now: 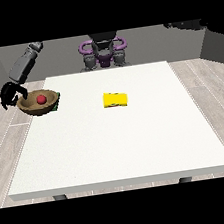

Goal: Pick the cup and pour the ball into the bowl, then pick the bowl and place it on the pad

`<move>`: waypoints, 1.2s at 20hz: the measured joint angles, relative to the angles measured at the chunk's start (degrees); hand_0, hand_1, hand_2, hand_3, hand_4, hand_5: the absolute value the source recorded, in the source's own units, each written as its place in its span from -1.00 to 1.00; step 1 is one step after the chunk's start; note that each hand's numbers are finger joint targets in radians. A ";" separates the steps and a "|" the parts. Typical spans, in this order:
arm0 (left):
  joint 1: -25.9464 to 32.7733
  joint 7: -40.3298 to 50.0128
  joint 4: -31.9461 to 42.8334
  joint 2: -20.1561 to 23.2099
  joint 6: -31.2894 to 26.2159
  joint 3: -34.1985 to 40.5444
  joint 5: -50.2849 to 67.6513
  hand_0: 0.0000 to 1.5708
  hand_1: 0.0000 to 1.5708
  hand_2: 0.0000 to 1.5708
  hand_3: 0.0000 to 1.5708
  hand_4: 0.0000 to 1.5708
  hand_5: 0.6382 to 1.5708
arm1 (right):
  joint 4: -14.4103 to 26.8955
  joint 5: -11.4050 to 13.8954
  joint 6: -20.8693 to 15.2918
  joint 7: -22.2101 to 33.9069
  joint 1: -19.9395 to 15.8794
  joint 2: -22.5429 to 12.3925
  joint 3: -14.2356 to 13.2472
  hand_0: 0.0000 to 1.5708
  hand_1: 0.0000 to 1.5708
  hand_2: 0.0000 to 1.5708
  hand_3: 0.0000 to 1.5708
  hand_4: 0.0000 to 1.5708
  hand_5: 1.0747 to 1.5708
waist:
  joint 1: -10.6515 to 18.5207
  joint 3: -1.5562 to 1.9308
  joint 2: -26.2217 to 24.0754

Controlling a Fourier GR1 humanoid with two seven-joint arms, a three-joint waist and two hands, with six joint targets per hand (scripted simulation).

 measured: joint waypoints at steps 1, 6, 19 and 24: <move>-0.08 0.27 -0.18 0.29 0.48 0.17 0.12 -1.00 -1.00 -1.00 -1.00 -0.11 0.97 | 0.37 0.16 0.20 -0.06 -0.48 0.03 0.17 1.00 1.00 1.00 -0.88 0.24 1.00 | -0.26 -0.01 0.05; 1.33 3.05 -1.00 0.93 -0.13 0.24 2.18 -1.00 -1.00 -1.00 -1.00 -0.13 0.97 | 2.49 2.15 -0.51 -1.05 0.24 1.03 1.77 1.00 1.00 1.00 0.17 0.28 0.97 | 0.05 -0.07 -2.08; 3.04 2.76 5.07 2.41 -1.73 -0.48 1.51 -1.00 -1.00 -1.00 -1.00 -0.18 0.93 | 5.40 1.39 -0.18 7.41 0.22 1.90 1.99 -0.15 -0.15 -0.62 -0.33 -1.00 0.85 | -1.20 -0.13 -8.59; 3.03 3.46 4.63 2.53 -2.67 -0.81 2.97 -1.00 -1.00 -1.00 -1.00 0.11 0.97 | 6.29 1.59 -1.77 10.26 -0.58 0.27 1.90 -1.00 -1.00 -1.00 -1.00 -1.00 0.65 | -0.02 -0.09 -9.40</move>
